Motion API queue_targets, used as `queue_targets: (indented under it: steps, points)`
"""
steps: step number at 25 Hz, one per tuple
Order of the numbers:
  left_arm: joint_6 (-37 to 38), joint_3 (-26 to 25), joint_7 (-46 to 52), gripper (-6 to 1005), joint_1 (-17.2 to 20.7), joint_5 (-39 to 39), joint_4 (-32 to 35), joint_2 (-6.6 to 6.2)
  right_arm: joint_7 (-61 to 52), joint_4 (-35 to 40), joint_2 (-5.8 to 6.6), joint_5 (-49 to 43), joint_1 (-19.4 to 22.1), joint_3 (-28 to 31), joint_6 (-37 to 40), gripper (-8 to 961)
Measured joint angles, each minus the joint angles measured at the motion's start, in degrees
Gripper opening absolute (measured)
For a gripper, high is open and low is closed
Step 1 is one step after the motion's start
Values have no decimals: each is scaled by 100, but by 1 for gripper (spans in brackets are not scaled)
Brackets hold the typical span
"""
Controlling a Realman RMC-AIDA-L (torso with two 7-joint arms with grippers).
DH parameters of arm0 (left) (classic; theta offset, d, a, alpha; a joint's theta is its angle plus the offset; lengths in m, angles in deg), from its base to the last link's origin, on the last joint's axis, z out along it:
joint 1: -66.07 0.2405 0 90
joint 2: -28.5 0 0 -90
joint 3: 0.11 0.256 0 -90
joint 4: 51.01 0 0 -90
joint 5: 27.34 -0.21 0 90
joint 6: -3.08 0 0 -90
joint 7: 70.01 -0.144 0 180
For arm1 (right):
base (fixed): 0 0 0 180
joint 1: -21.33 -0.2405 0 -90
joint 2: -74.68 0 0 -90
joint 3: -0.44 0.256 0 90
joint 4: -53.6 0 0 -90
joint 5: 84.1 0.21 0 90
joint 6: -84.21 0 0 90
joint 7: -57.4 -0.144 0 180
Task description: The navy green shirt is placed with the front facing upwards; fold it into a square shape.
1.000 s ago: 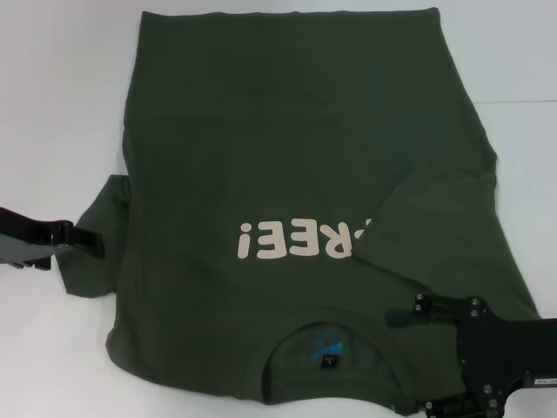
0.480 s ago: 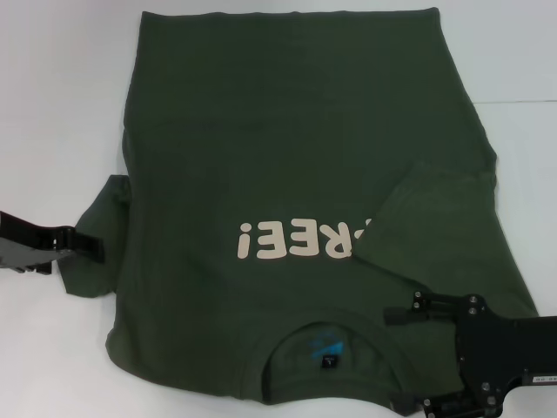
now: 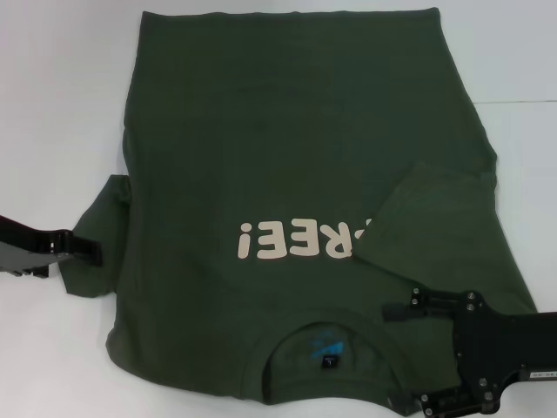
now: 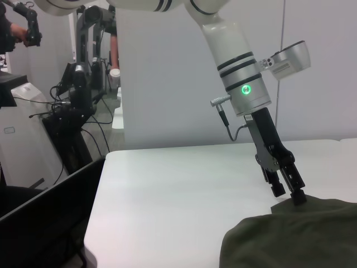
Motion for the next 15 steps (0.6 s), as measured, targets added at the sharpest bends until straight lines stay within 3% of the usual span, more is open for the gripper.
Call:
queue_targets:
  steps: [15]
  points:
    - [-128, 5, -22, 875, -112, 0, -240, -32, 0, -68, 0, -20, -45, 0, -104, 927]
